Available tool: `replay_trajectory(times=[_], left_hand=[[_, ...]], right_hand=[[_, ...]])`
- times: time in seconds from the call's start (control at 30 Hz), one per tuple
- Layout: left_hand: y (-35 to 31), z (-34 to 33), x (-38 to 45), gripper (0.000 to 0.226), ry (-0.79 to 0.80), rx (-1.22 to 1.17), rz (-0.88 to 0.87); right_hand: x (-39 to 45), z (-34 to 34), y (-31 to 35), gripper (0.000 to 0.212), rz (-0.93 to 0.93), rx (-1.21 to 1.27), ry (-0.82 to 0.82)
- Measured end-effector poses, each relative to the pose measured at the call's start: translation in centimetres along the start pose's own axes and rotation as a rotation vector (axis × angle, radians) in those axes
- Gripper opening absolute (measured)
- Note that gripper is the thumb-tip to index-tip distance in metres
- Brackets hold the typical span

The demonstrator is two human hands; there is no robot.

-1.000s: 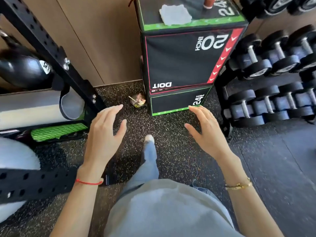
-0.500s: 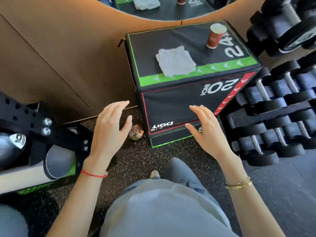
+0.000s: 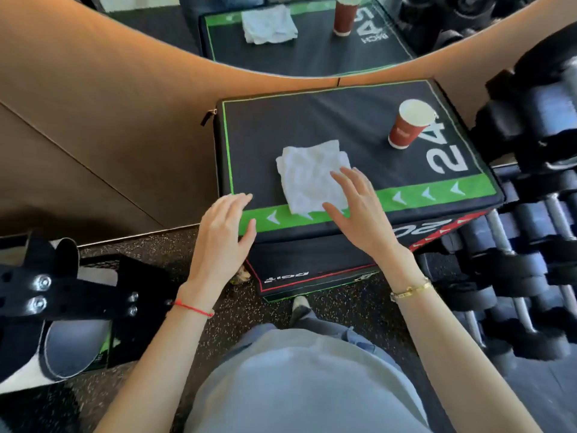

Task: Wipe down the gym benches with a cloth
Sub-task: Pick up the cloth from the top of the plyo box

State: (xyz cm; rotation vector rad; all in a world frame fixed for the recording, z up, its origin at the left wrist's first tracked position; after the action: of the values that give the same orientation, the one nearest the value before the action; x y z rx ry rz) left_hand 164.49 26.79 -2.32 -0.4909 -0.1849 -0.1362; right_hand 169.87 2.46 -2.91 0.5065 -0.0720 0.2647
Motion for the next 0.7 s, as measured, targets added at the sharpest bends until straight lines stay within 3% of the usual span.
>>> replay_trajectory(times=[0.33,0.5,0.7], left_hand=[[2.2,-4.3,4.2,0.045,0.089,0.050,0.119],[2.8,-4.9,5.2,0.043,0.109,0.041,0.120],[2.7,-5.4,5.8,0.041,0.147,0.019,0.073]], right_hand=[[8.5,-6.6,-2.1,0.084,0.011,-0.143,0.263],[8.3,-7.7,-2.7,0.086,-0.023,-0.142,0.206],[7.2,-6.8,-2.1,0.060,-0.004,-0.125,0.078]])
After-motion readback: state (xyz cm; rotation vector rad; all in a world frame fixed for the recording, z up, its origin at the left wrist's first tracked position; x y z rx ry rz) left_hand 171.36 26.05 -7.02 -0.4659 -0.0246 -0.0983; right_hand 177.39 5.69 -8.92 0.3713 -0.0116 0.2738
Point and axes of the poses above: each hand's wrist, its own x-axis towards the middle knuckle, its own z-axis out of the back of the hand, y = z × x, the point moved 8 cm from there along x, towards the middle knuckle, and after that the axes turned 1 degree about y, right-handed, at the moved point
